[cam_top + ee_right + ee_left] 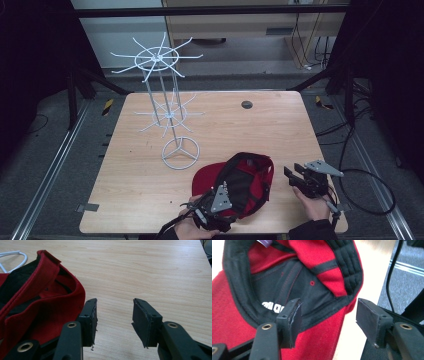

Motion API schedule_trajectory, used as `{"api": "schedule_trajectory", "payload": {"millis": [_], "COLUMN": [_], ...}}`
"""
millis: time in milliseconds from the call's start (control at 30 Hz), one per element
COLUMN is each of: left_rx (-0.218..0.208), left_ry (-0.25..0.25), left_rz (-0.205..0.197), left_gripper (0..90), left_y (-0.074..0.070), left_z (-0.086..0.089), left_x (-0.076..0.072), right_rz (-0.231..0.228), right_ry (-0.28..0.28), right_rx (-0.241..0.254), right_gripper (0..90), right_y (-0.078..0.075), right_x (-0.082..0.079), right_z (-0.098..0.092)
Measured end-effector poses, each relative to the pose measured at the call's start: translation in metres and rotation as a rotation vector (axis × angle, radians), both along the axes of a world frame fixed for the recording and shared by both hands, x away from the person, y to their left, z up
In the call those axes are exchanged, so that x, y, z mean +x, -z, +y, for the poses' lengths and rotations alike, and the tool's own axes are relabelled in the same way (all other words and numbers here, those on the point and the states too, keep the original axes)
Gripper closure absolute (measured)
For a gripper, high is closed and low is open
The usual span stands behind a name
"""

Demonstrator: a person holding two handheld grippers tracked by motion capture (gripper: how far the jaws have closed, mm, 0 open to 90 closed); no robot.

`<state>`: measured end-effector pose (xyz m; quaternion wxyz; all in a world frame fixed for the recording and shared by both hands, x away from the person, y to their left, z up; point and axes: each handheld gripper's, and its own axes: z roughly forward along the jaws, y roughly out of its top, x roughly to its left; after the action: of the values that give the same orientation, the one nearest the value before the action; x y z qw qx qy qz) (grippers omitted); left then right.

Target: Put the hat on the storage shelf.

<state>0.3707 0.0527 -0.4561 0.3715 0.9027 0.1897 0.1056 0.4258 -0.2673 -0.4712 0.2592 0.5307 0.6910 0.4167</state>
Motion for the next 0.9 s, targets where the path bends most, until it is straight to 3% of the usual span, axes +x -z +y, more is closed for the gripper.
{"api": "schedule_trajectory", "payload": {"millis": [300, 600, 900], "left_rx": [0.054, 0.029, 0.044], "left_ry": [0.012, 0.019, 0.018], "left_rz": [0.012, 0.067, 0.038], "left_gripper": [43.3, 52.2, 57.2], "left_y": [0.012, 0.017, 0.017], "left_z": [0.0, 0.006, 0.004], "left_x": [-0.001, 0.006, 0.0], "right_rz": [0.004, 0.011, 0.013], "right_ry": [-0.002, -0.005, -0.008], "right_rx": [-0.002, 0.001, 0.0], "right_gripper": [54.6, 54.4, 54.7], "right_y": [0.001, 0.001, 0.001], "right_x": [0.0, 0.0, 0.0], "right_z": [0.0, 0.0, 0.0]}}
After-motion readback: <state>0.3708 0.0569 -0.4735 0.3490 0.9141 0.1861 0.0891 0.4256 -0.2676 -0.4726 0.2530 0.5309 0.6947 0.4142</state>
